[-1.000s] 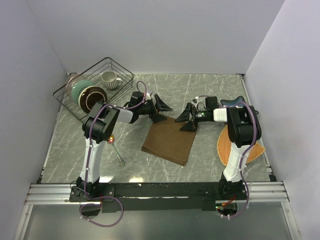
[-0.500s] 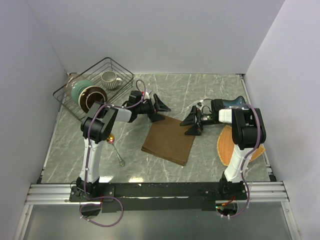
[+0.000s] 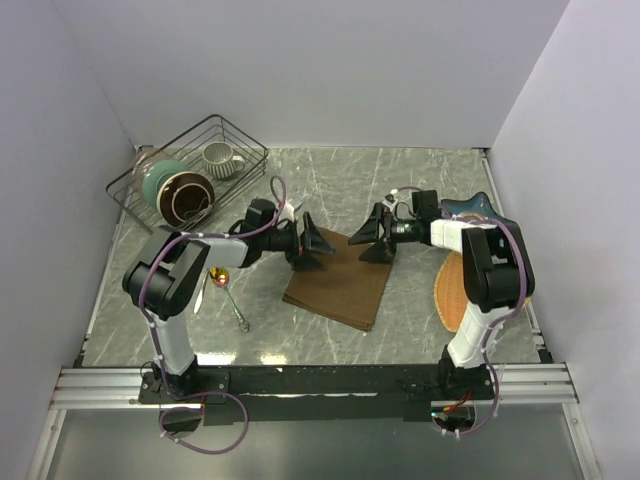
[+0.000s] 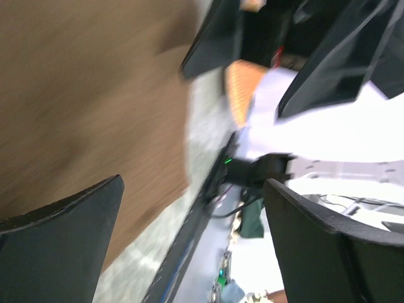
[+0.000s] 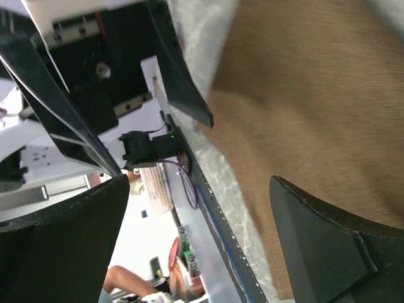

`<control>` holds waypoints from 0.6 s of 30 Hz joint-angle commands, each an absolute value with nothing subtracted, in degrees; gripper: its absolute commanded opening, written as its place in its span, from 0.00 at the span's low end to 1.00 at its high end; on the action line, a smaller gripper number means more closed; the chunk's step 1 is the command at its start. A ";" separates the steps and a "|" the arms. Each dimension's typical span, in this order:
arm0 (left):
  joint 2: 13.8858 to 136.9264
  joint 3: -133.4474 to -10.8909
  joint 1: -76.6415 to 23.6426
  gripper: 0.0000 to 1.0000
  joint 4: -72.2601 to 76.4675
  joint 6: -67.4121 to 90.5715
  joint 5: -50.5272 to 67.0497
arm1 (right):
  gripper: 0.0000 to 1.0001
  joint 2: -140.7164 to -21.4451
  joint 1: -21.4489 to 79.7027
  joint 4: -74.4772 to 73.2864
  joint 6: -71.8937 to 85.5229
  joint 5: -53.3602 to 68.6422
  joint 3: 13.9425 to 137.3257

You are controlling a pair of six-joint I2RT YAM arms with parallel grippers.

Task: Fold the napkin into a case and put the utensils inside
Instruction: Smooth out the square-folded napkin at the center of the board.

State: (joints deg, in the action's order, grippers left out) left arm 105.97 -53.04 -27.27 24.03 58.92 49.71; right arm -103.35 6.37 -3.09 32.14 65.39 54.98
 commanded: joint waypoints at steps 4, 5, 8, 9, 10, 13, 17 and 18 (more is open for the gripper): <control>110.21 -47.99 -25.32 0.99 19.25 51.42 49.13 | 1.00 -111.00 5.80 -8.70 23.65 58.29 55.90; 110.82 -47.55 -24.88 0.99 18.81 50.81 48.87 | 1.00 -111.44 5.80 -10.01 22.95 57.75 55.99; 112.58 -47.11 -23.38 0.99 17.32 49.05 48.78 | 1.00 -113.02 5.71 -12.21 21.10 55.20 57.21; 112.33 -47.11 -23.12 0.99 17.05 48.61 48.95 | 1.00 -113.29 5.80 -12.65 20.40 54.59 57.83; 111.80 -46.94 -23.12 0.99 17.05 48.52 48.96 | 1.00 -113.38 5.71 -13.09 20.13 53.88 58.27; 107.94 -47.89 -23.47 0.99 16.44 46.77 49.57 | 1.00 -113.21 6.24 -15.02 18.37 52.30 60.90; 101.00 -53.94 -23.38 0.99 4.47 36.16 49.66 | 1.00 -111.80 8.70 -20.28 15.65 52.20 66.26; 98.29 -56.14 -23.12 0.99 0.31 27.25 48.79 | 1.00 -110.67 9.75 -21.87 13.99 52.90 69.05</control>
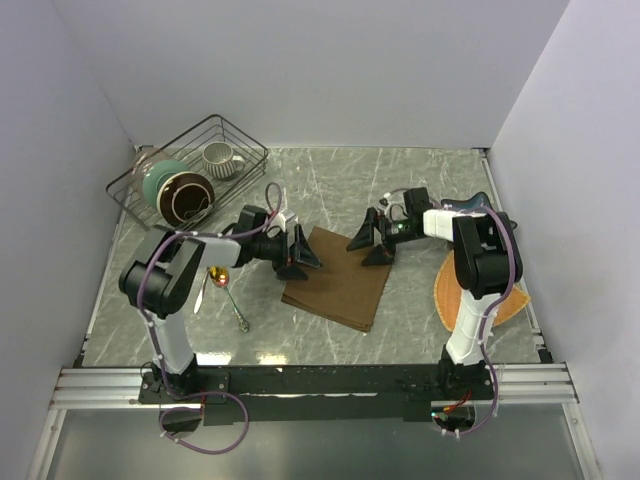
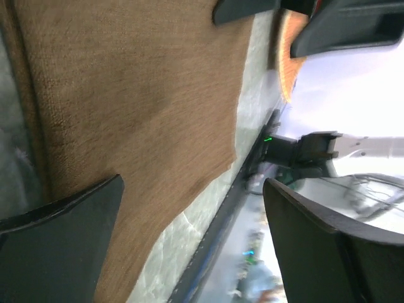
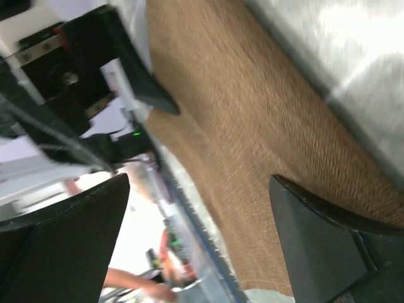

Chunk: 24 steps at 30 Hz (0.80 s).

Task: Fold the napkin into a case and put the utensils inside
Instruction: Smooth out the square-folded napkin at the center of the board, then rotate the square-folded napkin at the center of the board.

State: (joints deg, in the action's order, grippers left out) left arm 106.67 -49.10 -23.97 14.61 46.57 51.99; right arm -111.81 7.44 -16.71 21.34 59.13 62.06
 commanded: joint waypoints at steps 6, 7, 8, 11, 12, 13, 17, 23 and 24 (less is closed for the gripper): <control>90.19 -67.14 -17.32 0.99 -21.42 -6.89 37.63 | 1.00 -102.51 10.46 -34.52 8.63 51.42 74.97; 89.65 -68.19 -17.23 0.99 -23.19 -12.42 33.88 | 1.00 -101.09 10.46 -36.02 8.00 48.72 74.88; 89.30 -68.03 -17.14 0.99 -25.03 -23.18 32.27 | 1.00 -99.77 10.46 -38.12 7.56 47.30 73.93; 88.16 -65.58 -17.05 0.90 -29.79 -41.31 29.36 | 1.00 -93.97 10.37 -40.33 7.47 38.43 70.16; 87.89 -64.70 -17.14 0.85 -30.75 -44.09 29.18 | 1.00 -91.87 10.28 -41.04 7.64 36.67 69.35; 87.72 -63.12 -17.14 0.72 -30.85 -45.86 29.18 | 1.00 -90.89 10.20 -41.65 7.91 31.95 68.48; 88.85 -61.00 -18.10 0.46 -31.56 -52.81 31.11 | 1.00 -87.19 10.20 -43.50 10.10 23.32 64.79; 92.01 -57.84 -23.28 0.38 -28.31 -56.60 30.68 | 0.99 -87.53 10.11 -43.34 13.35 21.44 62.67; 92.37 -57.48 -23.81 0.38 -27.87 -56.60 30.76 | 0.99 -87.71 10.11 -42.98 13.62 21.53 62.49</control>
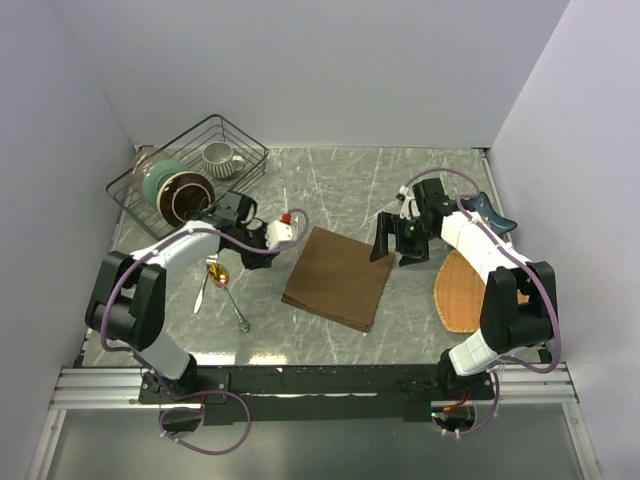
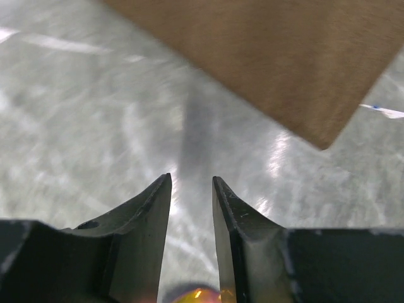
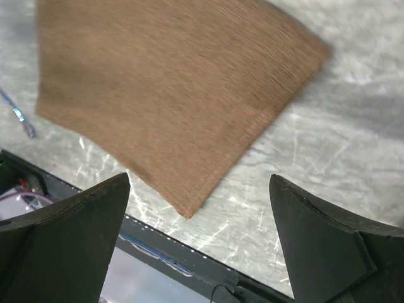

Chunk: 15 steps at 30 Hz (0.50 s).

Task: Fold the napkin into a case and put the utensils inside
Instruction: Rotate the square-folded napkin at the center of the board.

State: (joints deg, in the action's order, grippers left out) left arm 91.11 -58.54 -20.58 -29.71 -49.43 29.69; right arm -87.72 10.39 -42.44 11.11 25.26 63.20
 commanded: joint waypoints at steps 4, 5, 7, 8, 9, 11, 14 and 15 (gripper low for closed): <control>94.04 -56.08 -26.71 0.36 -26.55 -55.81 30.93 | 0.99 -90.26 10.11 -42.36 13.10 21.62 62.93; 94.30 -55.90 -27.68 0.36 -26.54 -55.72 31.20 | 1.00 -91.74 10.11 -42.10 12.92 21.53 63.36; 94.13 -54.94 -28.65 0.36 -25.93 -55.37 31.38 | 1.00 -93.24 10.20 -42.01 12.66 21.88 63.81; 93.87 -54.58 -29.70 0.35 -25.84 -55.20 31.55 | 1.00 -93.95 10.11 -41.58 12.48 22.15 64.24; 93.69 -53.88 -30.23 0.35 -25.75 -55.02 31.73 | 1.00 -95.00 10.11 -41.31 12.57 22.24 64.51; 93.34 -53.09 -31.54 0.34 -25.75 -54.67 32.16 | 1.00 -96.93 10.20 -40.43 12.13 23.46 65.38; 92.47 -51.33 -33.66 0.33 -25.40 -53.36 33.13 | 0.99 -100.00 10.37 -39.82 11.87 24.70 67.58; 92.11 -50.63 -34.36 0.33 -25.31 -52.91 33.31 | 0.98 -100.72 10.55 -39.81 11.60 25.05 68.28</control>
